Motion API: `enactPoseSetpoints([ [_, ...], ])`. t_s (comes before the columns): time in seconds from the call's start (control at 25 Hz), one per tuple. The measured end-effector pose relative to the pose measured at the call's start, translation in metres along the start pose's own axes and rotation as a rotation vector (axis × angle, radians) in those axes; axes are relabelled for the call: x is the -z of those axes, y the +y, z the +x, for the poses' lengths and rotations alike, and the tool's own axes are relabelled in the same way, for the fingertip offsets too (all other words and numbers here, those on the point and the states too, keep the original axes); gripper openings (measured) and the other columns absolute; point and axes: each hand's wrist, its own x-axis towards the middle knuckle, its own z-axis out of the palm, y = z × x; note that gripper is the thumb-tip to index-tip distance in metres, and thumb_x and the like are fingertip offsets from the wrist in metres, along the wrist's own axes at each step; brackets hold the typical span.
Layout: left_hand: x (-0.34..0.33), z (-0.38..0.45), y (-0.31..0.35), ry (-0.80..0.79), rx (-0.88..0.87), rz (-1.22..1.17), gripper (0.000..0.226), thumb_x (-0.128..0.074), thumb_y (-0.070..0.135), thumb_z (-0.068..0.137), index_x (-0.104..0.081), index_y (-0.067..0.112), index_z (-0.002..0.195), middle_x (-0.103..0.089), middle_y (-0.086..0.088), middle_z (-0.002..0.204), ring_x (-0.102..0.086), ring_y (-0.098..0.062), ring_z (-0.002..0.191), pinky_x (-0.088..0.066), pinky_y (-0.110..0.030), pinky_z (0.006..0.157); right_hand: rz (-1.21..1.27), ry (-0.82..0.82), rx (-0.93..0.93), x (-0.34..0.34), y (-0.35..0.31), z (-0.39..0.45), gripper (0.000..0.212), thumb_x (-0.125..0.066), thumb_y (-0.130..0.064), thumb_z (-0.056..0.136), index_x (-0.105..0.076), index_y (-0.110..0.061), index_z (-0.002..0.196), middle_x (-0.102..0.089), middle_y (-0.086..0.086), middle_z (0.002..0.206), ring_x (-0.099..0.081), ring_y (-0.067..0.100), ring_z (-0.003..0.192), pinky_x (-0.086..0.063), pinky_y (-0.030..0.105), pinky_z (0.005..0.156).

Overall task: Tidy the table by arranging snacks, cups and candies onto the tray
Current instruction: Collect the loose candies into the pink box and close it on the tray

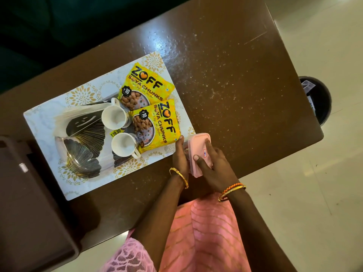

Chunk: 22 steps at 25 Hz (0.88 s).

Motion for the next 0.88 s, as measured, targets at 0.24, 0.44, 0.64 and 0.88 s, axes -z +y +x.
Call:
enactPoseSetpoints([
  [0.24,0.007,0.004,-0.007,0.072,-0.090,0.110,0.051,-0.037,0.045,0.093,-0.076,0.026,0.064,-0.073,-0.002,0.075,-0.066,-0.026,0.082,-0.050,-0.047,0.090,-0.067,0.001,0.041,-0.004,-0.001,0.000,0.067,-0.047,-0.043,0.092,-0.013,-0.027,0.147,-0.035,0.014,0.143,-0.040,0.029,0.128,-0.040,0.036,0.102],
  [0.44,0.011,0.002,-0.005,0.083,-0.130,0.292,0.056,-0.032,0.049,0.093,-0.074,0.036,0.057,-0.072,0.010,0.057,-0.068,-0.003,0.054,-0.054,-0.023,0.056,-0.107,-0.018,0.074,-0.001,-0.007,0.000,0.068,-0.050,-0.040,0.091,-0.013,-0.026,0.147,-0.042,0.017,0.137,-0.043,0.031,0.124,-0.040,0.034,0.097],
  [0.64,0.017,-0.001,0.000,0.101,-0.149,0.390,0.059,-0.032,0.054,0.092,-0.072,0.027,0.059,-0.070,0.007,0.055,-0.066,-0.003,0.051,-0.051,-0.020,0.049,-0.012,0.030,0.071,-0.011,-0.008,-0.004,0.068,-0.053,-0.036,0.091,-0.017,-0.024,0.147,-0.043,0.016,0.139,-0.043,0.031,0.126,-0.040,0.037,0.100],
  [0.88,0.029,-0.008,-0.001,0.083,-0.059,0.552,0.052,-0.040,0.061,0.086,-0.069,0.020,0.073,-0.070,-0.005,0.074,-0.066,-0.022,0.071,-0.051,-0.027,0.062,0.201,-0.009,-0.058,-0.006,0.009,-0.003,0.060,-0.066,-0.050,0.075,-0.039,-0.024,0.122,-0.062,0.004,0.104,-0.063,0.021,0.091,-0.051,0.028,0.071],
])
